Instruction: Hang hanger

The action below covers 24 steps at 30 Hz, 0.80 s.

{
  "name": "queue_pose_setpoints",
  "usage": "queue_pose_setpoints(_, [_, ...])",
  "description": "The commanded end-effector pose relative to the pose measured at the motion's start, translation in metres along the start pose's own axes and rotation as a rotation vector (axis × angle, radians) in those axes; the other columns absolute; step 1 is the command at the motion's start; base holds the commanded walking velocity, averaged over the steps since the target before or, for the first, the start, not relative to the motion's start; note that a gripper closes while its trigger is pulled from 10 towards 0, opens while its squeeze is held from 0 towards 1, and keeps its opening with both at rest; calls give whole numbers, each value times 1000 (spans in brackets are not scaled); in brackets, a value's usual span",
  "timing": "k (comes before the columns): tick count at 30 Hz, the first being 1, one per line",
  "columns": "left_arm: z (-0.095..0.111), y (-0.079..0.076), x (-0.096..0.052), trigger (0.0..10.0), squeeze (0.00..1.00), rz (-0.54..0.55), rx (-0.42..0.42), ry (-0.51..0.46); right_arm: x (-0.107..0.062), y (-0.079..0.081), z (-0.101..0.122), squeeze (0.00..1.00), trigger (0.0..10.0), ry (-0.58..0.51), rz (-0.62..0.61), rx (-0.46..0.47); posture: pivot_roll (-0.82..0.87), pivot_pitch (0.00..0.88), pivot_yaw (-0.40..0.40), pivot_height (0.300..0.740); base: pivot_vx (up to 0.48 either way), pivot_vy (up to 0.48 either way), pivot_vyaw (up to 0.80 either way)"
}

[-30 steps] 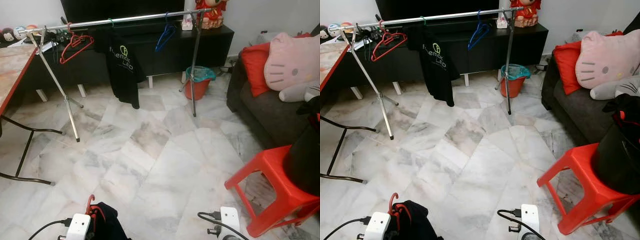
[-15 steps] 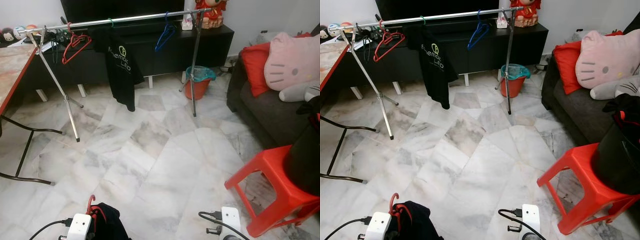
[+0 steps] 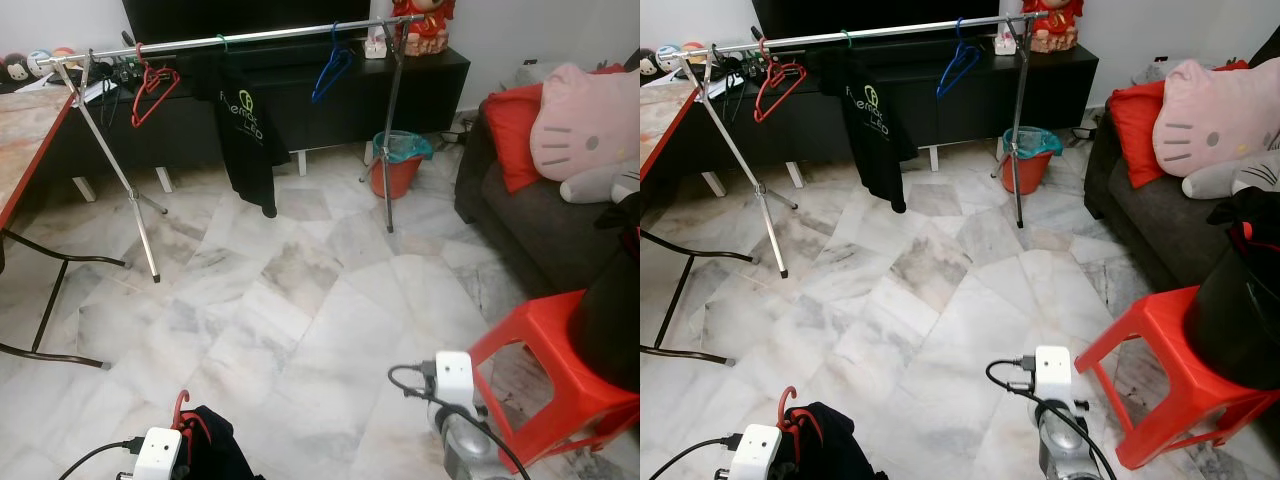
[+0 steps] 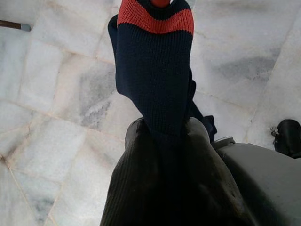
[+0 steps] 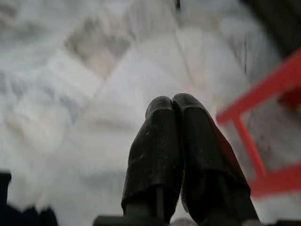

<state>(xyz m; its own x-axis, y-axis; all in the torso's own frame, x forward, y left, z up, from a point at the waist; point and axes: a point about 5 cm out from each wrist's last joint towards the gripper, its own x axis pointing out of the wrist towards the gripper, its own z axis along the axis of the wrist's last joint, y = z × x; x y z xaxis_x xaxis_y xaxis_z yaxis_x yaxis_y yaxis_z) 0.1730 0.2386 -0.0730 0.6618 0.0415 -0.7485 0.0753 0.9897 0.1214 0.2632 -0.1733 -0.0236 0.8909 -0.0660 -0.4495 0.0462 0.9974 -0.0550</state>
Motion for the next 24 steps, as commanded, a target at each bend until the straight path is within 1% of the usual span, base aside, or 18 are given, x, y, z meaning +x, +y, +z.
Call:
queue_pose_setpoints(1, [1,1,0,10000,0,1,4,-14,5,5,20,0,10000,-100,27,-13,12,32,17,740,0,0,0])
queue_pose_setpoints(4, [3,1,0,10000,0,0,3,-23,8,13,46,0,10000,-242,69,-27,11,30,16,740,0,0,0])
queue_pose_setpoints(10, [6,0,1,10000,0,-3,5,-36,8,24,81,0,10000,-410,116,-48,6,20,15,740,0,0,0])
queue_pose_setpoints(15, [7,-1,1,10000,0,-4,7,-41,8,28,90,0,10000,-446,143,-37,6,17,13,740,0,0,0])
queue_pose_setpoints(16, [7,-1,1,10000,0,-4,7,-43,8,29,91,1000,10000,-449,146,-32,7,17,12,740,0,0,0])
queue_pose_setpoints(24, [7,-2,1,10000,0,-7,6,-52,7,32,93,1000,10000,-458,159,-25,7,12,11,740,0,0,0])
